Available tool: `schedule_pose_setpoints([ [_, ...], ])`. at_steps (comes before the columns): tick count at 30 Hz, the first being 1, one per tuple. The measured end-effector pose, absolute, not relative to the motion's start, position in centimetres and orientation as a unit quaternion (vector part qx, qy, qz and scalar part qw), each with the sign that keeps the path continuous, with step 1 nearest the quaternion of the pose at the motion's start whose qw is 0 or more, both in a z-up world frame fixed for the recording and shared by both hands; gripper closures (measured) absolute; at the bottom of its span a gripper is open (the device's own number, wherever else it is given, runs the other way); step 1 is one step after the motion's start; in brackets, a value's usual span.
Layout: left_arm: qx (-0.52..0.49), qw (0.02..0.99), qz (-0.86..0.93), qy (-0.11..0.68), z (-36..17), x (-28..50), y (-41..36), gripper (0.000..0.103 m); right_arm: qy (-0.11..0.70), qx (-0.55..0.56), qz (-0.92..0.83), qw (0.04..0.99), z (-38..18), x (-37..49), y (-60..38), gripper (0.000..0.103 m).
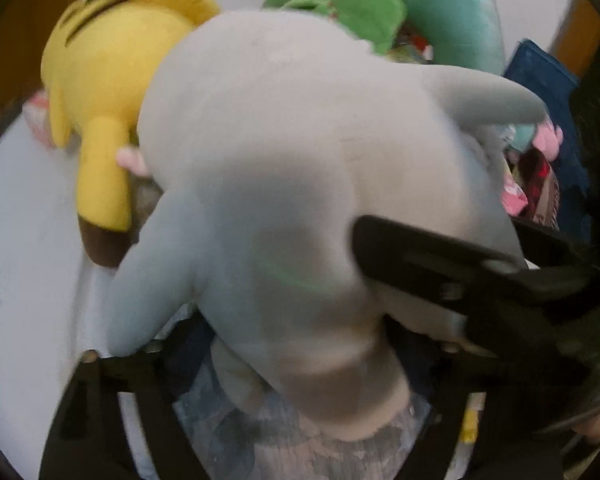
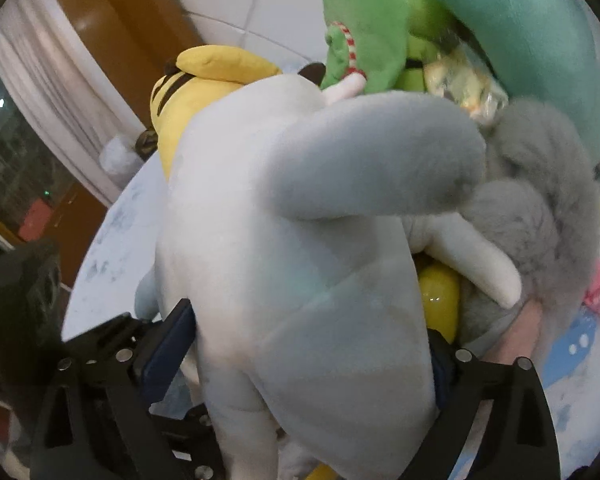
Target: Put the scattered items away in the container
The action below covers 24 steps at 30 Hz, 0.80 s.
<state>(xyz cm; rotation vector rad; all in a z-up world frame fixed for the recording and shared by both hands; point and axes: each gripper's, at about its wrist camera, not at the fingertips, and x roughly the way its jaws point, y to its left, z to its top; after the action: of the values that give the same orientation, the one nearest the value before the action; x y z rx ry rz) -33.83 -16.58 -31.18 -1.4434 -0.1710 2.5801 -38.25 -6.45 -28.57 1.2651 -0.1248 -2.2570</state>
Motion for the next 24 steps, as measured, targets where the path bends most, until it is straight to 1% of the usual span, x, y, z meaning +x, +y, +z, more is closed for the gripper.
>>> schedule_pose_setpoints([
  [4,-0.486,0.085,0.869,-0.038,-29.9,-33.2,-15.8,0.034,-0.032,0.456,-0.847,0.272,-27.4,-37.1,-6.7,0.013],
  [7,-0.478,0.083,0.874,-0.025,-28.5,-32.3,-15.2,0.038,-0.023,0.446,-0.852,0.274,-26.3,-35.9,-6.9,0.013],
  [11,-0.466,0.086,0.881,0.008,-25.6,-30.7,-13.7,0.042,-0.036,0.430,-0.858,0.280,-24.2,-33.7,-5.7,0.014],
  [14,-0.456,0.091,0.885,0.020,-22.8,-29.8,-13.3,0.046,-0.051,0.417,-0.863,0.280,-22.1,-32.6,-4.5,0.015],
  [15,-0.449,0.093,0.888,0.027,-21.6,-29.8,-12.8,0.049,-0.057,0.412,-0.865,0.280,-21.2,-32.4,-4.1,0.016],
  [16,-0.443,0.096,0.891,0.035,-20.3,-29.7,-12.3,0.055,-0.062,0.406,-0.868,0.279,-20.1,-32.1,-3.6,0.017],
  [17,-0.437,0.098,0.893,0.042,-19.1,-29.7,-11.8,0.058,-0.067,0.400,-0.871,0.279,-19.1,-31.9,-3.2,0.017],
  [18,-0.432,0.101,0.895,0.049,-18.0,-29.7,-11.4,0.064,-0.072,0.392,-0.874,0.280,-18.1,-31.7,-2.7,0.020],
  [20,-0.448,0.105,0.886,0.052,-18.6,-30.0,-10.9,0.065,-0.076,0.390,-0.879,0.264,-16.3,-31.6,-1.8,0.027],
  [22,-0.463,0.110,0.878,0.055,-19.2,-30.4,-10.4,0.064,-0.081,0.405,-0.879,0.238,-15.2,-32.0,-0.9,0.040],
  [23,-0.471,0.113,0.873,0.057,-19.4,-30.5,-10.2,0.064,-0.091,0.428,-0.871,0.224,-15.6,-32.5,-0.2,0.041],
  [24,-0.479,0.115,0.868,0.058,-19.7,-30.7,-9.9,0.061,-0.107,0.445,-0.861,0.222,-16.2,-32.9,0.5,0.041],
])
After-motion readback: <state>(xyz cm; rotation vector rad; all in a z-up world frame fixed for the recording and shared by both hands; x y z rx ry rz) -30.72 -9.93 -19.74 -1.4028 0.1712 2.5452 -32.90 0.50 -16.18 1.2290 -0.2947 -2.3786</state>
